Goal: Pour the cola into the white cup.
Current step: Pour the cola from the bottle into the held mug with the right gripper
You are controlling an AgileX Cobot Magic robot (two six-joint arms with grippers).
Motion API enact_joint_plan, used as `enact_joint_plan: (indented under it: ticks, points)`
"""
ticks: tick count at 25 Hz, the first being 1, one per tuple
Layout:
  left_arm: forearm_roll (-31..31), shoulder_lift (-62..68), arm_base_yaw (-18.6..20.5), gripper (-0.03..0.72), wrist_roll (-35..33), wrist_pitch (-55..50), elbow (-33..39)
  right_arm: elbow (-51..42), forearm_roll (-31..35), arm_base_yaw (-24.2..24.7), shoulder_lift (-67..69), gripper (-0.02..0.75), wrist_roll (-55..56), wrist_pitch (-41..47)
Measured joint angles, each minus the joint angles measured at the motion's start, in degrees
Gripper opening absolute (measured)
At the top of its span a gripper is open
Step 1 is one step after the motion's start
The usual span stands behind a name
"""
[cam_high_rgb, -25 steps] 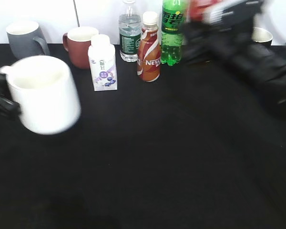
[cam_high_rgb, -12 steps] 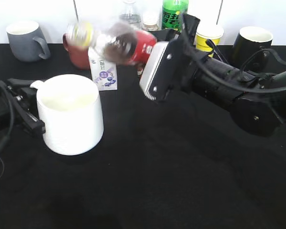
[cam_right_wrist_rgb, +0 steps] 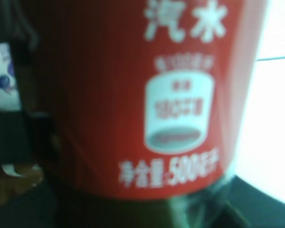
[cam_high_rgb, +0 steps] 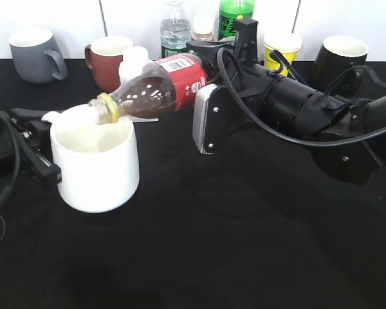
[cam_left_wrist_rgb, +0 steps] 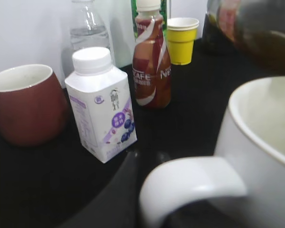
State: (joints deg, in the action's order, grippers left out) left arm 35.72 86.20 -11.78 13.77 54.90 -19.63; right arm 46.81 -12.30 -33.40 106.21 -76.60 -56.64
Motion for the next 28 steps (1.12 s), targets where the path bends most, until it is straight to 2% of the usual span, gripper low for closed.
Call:
enact_joint_plan:
  ticks: [2,11,25,28]
  points:
    - [2.0,0.0,0.0,0.059,0.0,-0.37,0.0,0.0,0.11,0.0,0.0,0.385,-2.76,-0.35]
    - [2.23,0.0,-0.04,0.059,0.0,-2.24,0.0,0.0,0.71,0.0,0.0,0.384,-8.69,-0.56]
    - [2.52,0.0,-0.04,0.059,-0.11,-2.5,0.0,0.0,2.07,0.0,-0.06,0.384,-8.65,-1.9]
    - [1.68,0.0,-0.04,0.059,-0.11,1.59,0.0,0.0,2.63,0.0,-0.06,0.384,-5.39,-1.9]
